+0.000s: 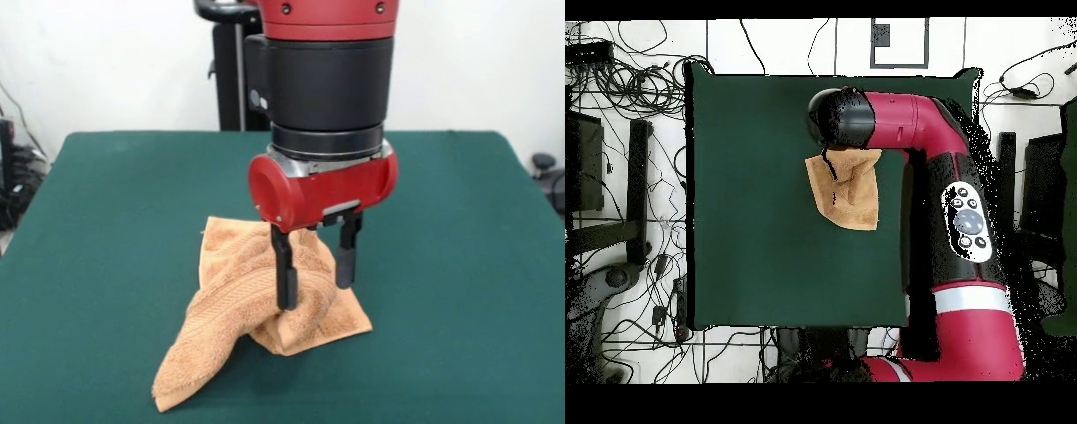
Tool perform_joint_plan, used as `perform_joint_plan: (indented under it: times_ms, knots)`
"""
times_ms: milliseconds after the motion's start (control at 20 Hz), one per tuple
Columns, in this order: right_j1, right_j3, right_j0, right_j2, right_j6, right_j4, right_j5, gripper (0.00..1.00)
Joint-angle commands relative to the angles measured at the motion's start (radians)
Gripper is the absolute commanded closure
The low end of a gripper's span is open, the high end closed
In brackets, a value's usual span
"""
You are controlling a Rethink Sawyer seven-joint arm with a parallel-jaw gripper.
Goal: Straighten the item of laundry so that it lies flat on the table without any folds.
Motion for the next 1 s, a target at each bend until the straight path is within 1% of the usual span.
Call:
perform_joint_plan:
  times_ms: [50, 550, 850, 1000]
  knots:
    - [0.034, 0.114, 0.035, -0.008, 0.089, -0.014, 0.071, 0.00]
    - [0.049, 0.104, 0.050, -0.038, 0.107, -0.007, 0.110, 0.00]
    - [0.051, 0.116, 0.052, -0.049, 0.121, 0.005, 0.105, 0.00]
    - [0.059, 0.128, 0.053, -0.052, 0.127, 0.005, 0.073, 0.00]
